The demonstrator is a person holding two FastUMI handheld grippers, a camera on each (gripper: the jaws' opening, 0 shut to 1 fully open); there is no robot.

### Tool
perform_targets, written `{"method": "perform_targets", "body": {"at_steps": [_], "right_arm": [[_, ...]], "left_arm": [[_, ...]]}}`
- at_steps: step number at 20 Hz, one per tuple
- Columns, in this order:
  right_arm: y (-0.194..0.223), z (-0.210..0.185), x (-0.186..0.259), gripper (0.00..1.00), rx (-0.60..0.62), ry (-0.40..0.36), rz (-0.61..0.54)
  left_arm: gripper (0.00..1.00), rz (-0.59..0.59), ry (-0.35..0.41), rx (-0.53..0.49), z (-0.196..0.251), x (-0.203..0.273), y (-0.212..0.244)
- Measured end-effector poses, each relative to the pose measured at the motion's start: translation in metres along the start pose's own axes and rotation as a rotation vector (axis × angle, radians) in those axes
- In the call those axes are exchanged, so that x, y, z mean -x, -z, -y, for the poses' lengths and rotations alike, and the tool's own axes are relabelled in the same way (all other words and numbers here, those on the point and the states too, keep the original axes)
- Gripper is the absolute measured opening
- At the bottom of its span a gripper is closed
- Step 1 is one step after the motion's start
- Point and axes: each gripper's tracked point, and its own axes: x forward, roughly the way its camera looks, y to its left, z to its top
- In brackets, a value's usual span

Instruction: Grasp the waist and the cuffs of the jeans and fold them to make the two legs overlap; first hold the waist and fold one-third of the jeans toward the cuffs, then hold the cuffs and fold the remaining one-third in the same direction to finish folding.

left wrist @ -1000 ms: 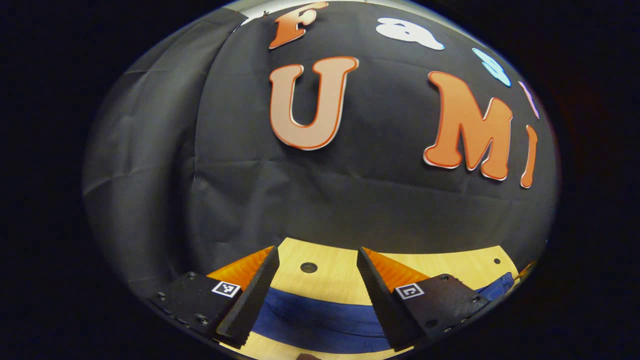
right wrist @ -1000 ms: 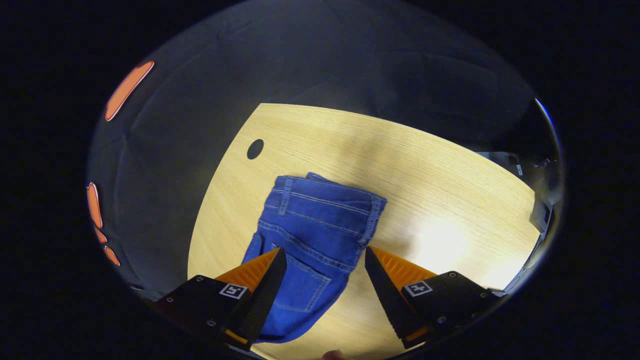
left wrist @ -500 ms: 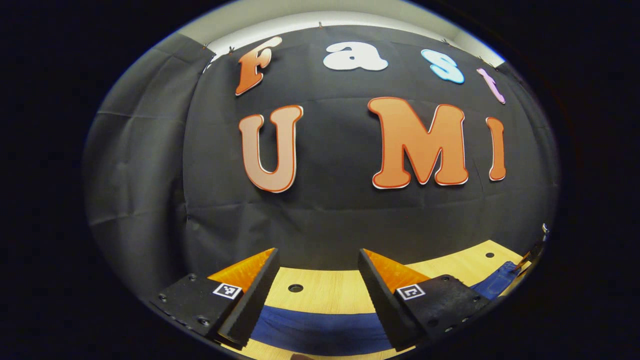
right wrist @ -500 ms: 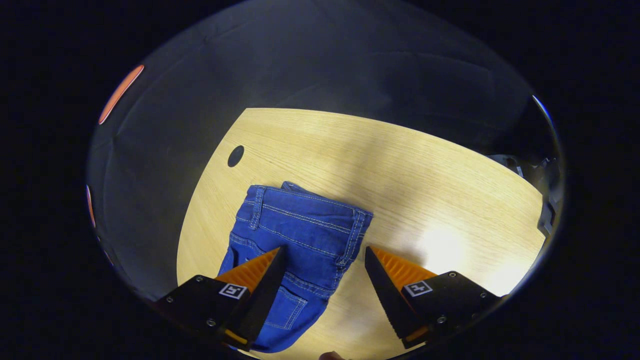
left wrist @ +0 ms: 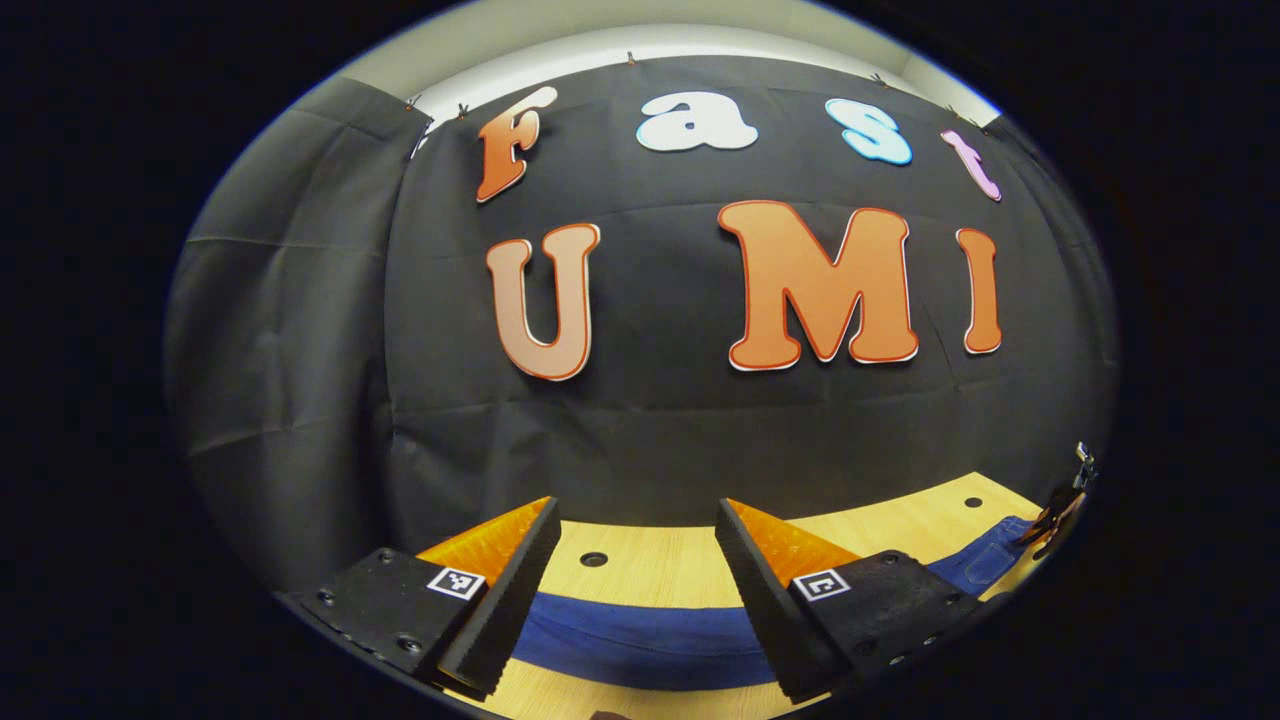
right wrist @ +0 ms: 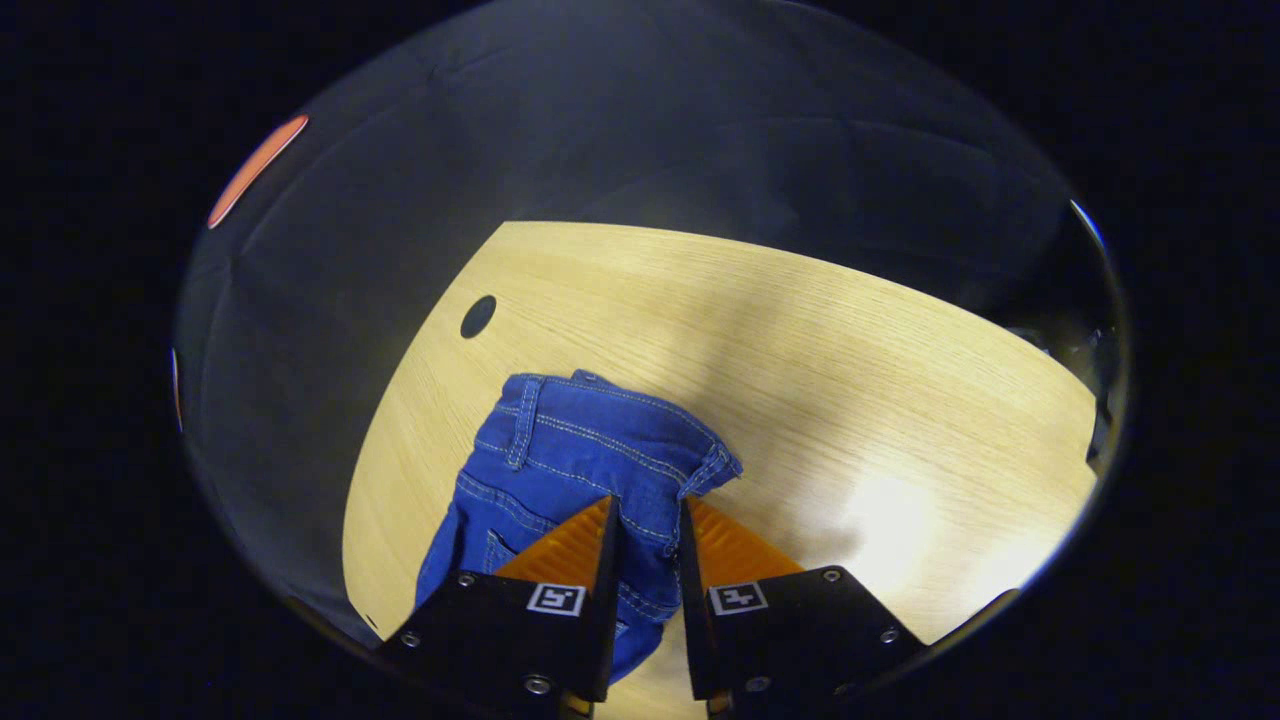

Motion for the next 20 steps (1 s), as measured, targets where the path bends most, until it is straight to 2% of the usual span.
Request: {"method": "perform_targets", "body": {"at_steps": [2, 3, 6, 12, 20], "right_arm": [[-0.002, -0.002, 0.002, 0.31, 0.005, -0.033, 0.014], [-0.006, -0.006, 0.012, 0.21, 0.005, -0.05, 0.019], [-0.014, -0.018, 0.03, 0.21, 0.001, -0.106, 0.056], [-0.019, -0.038, 0.063, 0.21, 0.06, -0.144, 0.14], [-0.003, -0.066, 0.099, 0.21, 0.219, -0.208, 0.277]], "left_arm": [[0.94, -0.006, -0.011, -0.014, -0.002, 0.007, 0.001], [0.95, -0.01, -0.014, -0.014, -0.003, 0.009, 0.003], [0.96, -0.004, -0.006, -0.001, -0.002, 0.009, 0.004], [0.96, 0.004, 0.063, 0.008, -0.004, -0.003, 0.007], [0.96, -0.001, 0.124, 0.066, -0.021, -0.013, 0.016]]}}
